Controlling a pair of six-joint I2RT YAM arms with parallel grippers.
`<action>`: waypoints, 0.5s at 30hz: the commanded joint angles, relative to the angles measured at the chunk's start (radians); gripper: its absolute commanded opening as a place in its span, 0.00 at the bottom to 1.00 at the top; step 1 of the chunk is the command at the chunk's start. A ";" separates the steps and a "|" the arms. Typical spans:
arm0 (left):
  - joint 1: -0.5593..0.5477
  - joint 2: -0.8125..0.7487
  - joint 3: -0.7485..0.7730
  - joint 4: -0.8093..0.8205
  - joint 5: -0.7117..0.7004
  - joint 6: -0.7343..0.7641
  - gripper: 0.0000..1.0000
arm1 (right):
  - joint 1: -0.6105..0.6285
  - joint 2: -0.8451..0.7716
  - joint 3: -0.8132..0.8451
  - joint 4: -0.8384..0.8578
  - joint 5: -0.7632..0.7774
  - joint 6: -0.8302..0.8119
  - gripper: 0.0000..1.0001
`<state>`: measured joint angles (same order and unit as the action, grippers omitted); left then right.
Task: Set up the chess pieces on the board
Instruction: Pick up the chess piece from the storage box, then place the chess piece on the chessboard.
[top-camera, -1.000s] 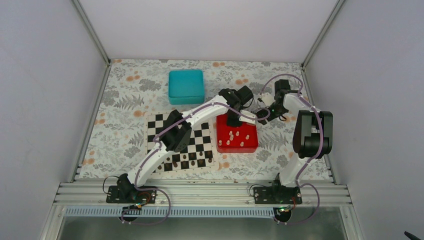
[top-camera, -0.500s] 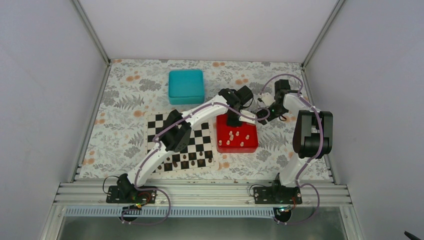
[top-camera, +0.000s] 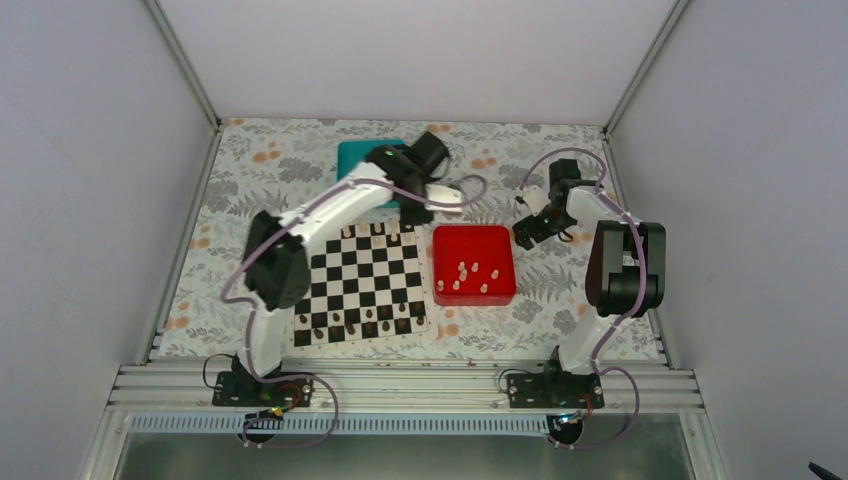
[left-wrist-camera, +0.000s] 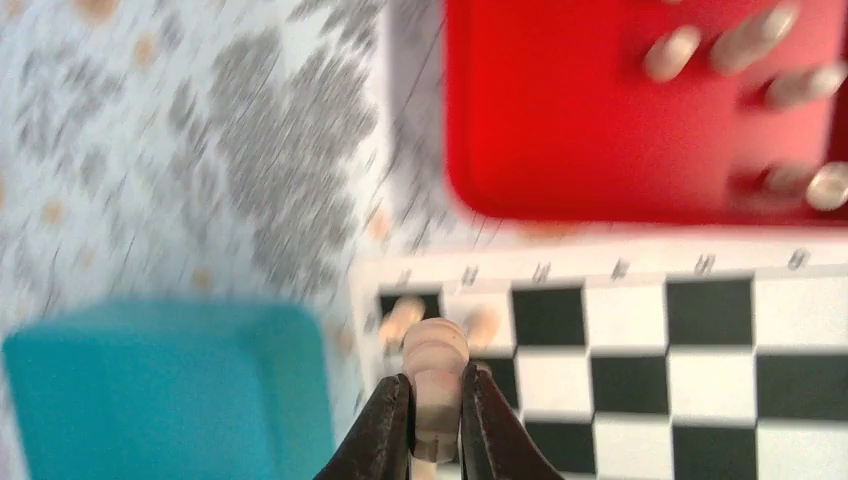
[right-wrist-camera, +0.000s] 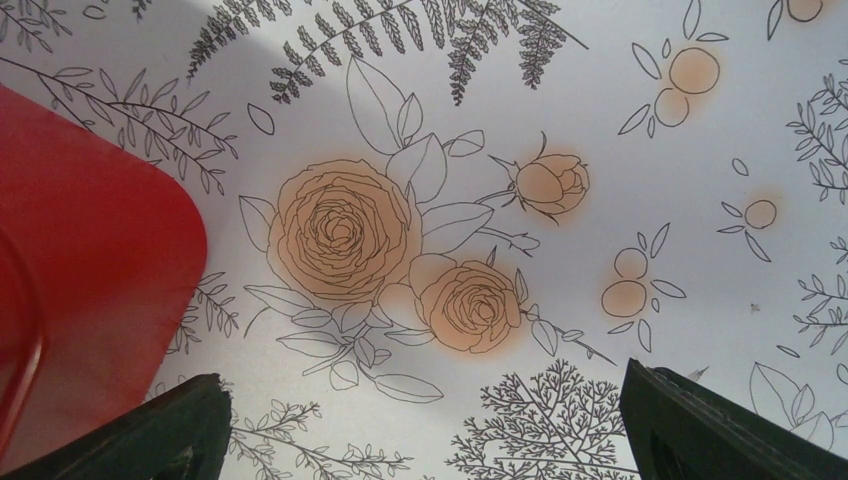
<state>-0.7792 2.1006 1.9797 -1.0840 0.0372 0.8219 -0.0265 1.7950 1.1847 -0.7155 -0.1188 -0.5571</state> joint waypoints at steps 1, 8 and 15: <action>0.118 -0.147 -0.181 0.049 -0.056 -0.012 0.07 | 0.005 0.004 0.001 -0.001 0.000 -0.001 1.00; 0.352 -0.343 -0.477 0.168 -0.034 0.004 0.07 | 0.005 0.008 0.006 -0.003 0.005 0.003 1.00; 0.551 -0.405 -0.656 0.270 0.038 0.032 0.08 | 0.007 0.019 0.009 -0.007 0.009 0.005 1.00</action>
<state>-0.2893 1.7267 1.3785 -0.8982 0.0135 0.8307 -0.0265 1.7988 1.1847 -0.7193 -0.1177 -0.5564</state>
